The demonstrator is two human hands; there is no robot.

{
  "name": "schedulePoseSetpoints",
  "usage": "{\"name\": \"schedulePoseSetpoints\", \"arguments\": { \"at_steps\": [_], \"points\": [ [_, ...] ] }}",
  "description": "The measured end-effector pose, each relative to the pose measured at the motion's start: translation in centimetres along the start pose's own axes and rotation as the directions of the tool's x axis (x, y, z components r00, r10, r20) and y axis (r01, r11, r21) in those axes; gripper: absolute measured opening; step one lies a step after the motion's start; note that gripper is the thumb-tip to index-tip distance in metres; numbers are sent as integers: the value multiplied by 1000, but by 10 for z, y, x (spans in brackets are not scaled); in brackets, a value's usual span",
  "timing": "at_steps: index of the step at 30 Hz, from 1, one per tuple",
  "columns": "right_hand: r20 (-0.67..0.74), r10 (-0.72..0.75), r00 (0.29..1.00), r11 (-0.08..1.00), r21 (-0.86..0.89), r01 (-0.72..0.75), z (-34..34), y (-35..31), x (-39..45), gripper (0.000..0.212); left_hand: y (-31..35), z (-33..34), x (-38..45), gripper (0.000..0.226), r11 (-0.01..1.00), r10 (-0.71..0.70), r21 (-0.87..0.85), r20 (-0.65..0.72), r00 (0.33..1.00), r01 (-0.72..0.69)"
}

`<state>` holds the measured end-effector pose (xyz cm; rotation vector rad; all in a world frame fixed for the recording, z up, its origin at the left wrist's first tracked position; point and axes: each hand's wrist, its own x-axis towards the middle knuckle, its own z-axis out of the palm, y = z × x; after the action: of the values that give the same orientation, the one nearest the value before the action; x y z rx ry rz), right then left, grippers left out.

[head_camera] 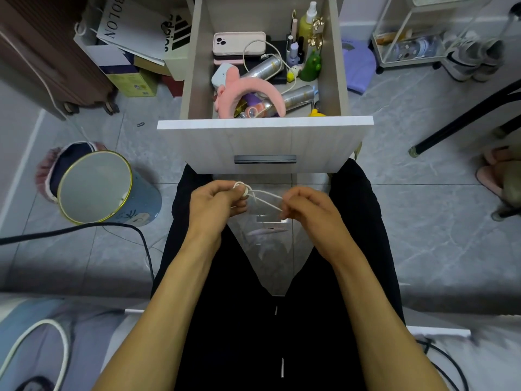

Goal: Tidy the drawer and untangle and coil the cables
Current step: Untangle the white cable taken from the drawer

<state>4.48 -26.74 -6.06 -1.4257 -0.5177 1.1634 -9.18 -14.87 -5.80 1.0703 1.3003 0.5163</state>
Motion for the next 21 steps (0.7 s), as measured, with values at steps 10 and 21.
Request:
{"name": "schedulePoseSetpoints", "arguments": {
  "at_steps": [10, 21],
  "points": [
    [-198, -13, 980, 996, -92, -5, 4, 8, 1, 42, -24, 11, 29, 6, 999, 21, 33, -140, 990, -16],
    [-201, 23, 979, 993, -108, -45, -4, 13, -4, 22, -26, 21, 20, 13, 983, 184, 30, -73, 980, -182]
  ]
}}
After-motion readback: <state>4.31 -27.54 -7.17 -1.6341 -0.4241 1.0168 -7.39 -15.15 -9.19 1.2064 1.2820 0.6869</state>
